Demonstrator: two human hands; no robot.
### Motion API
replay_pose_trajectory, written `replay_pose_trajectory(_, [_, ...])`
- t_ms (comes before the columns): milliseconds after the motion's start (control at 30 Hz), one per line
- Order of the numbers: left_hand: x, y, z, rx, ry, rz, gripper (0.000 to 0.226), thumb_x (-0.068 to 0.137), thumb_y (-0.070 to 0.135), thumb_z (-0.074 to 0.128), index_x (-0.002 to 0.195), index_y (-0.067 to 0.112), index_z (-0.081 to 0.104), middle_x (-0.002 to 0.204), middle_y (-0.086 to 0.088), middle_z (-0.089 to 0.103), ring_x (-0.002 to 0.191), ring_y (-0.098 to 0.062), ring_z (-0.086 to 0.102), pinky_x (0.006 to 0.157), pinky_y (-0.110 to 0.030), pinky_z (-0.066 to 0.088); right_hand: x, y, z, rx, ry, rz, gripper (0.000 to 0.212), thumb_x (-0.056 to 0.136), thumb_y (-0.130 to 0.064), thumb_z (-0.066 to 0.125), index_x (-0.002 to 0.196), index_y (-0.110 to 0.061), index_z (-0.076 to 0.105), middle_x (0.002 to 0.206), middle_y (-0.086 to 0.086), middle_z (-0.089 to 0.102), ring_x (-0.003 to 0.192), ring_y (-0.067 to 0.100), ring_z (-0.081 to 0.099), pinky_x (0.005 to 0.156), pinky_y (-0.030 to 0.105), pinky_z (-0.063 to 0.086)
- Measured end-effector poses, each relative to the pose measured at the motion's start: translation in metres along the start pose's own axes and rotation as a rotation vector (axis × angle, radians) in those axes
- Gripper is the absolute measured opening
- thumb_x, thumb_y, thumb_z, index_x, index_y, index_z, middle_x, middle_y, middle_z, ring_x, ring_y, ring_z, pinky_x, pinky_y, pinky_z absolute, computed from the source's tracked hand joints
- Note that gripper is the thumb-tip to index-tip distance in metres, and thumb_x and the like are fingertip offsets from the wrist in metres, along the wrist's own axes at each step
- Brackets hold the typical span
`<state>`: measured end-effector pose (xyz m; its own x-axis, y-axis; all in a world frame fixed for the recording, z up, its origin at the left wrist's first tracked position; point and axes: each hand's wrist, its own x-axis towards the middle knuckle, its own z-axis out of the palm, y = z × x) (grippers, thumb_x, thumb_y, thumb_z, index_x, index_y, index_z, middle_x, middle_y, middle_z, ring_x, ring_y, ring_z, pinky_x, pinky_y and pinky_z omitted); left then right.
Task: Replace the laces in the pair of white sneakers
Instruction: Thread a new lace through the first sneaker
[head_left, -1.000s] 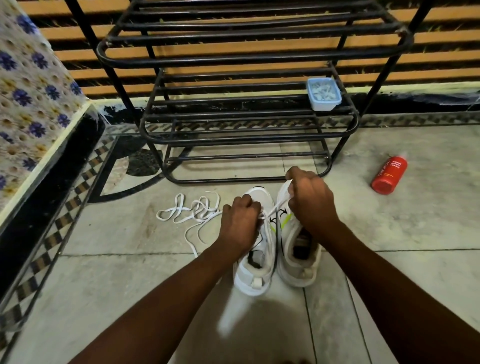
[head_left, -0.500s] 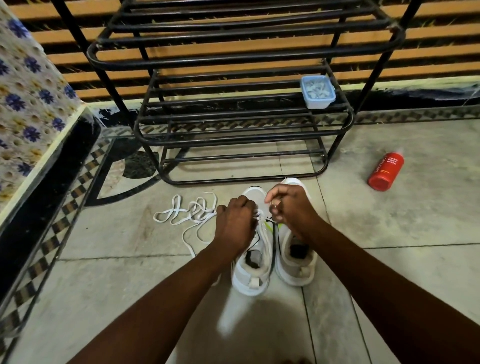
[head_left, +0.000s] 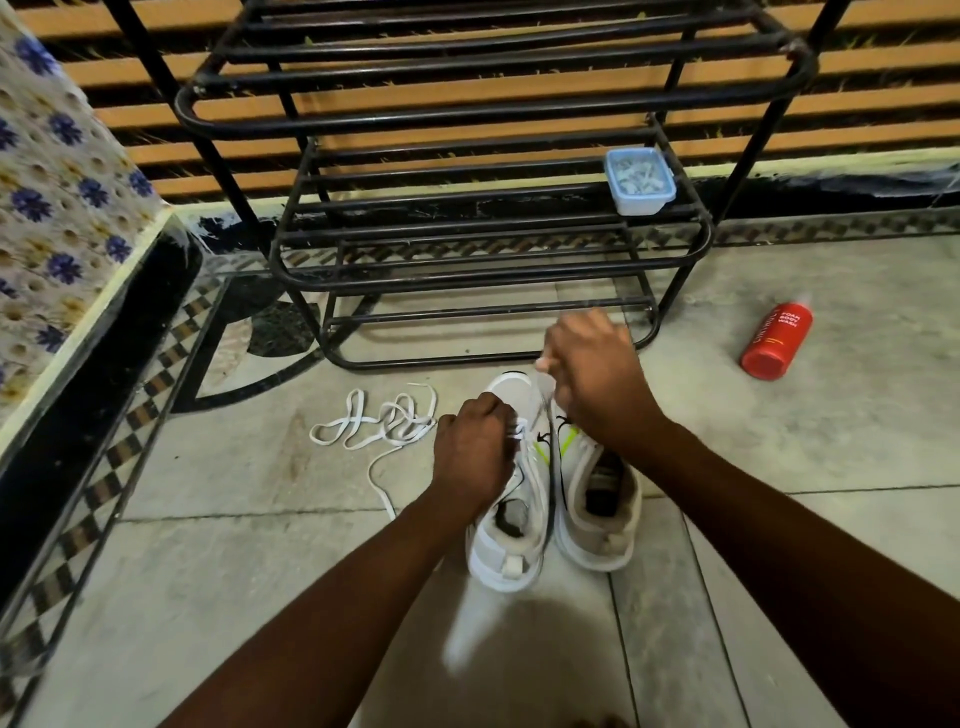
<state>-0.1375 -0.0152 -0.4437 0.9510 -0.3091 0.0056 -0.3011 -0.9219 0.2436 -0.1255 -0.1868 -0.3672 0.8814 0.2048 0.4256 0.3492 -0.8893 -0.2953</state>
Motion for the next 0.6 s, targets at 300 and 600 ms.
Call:
replay_pose_trajectory(300, [0.000, -0.001, 0.001, -0.005, 0.006, -0.004, 0.034, 0.087, 0.025, 0.064, 0.120, 0.028, 0.062, 0.126, 0.008, 0.055, 0.118, -0.020, 0.056, 0.090, -0.039, 0.042, -0.008, 0.012, -0.003, 0.210, -0.388, 0.164, 0.009, 0.097, -0.015, 0.054, 0.090, -0.011, 0.053, 0.083, 0.014, 0.065, 0.068, 0.030, 0.060, 0.059, 0.037, 0.044])
replay_pose_trajectory(600, [0.000, -0.003, 0.003, -0.014, 0.032, -0.003, 0.033, 0.084, 0.023, 0.065, 0.117, 0.029, 0.063, 0.122, 0.009, 0.056, 0.117, -0.019, 0.056, 0.088, -0.039, 0.041, -0.015, 0.008, -0.012, -0.068, 0.112, -0.214, 0.006, 0.071, -0.005, 0.065, 0.075, -0.007, 0.068, 0.076, 0.004, 0.057, 0.080, 0.029, 0.052, 0.067, 0.037, 0.037])
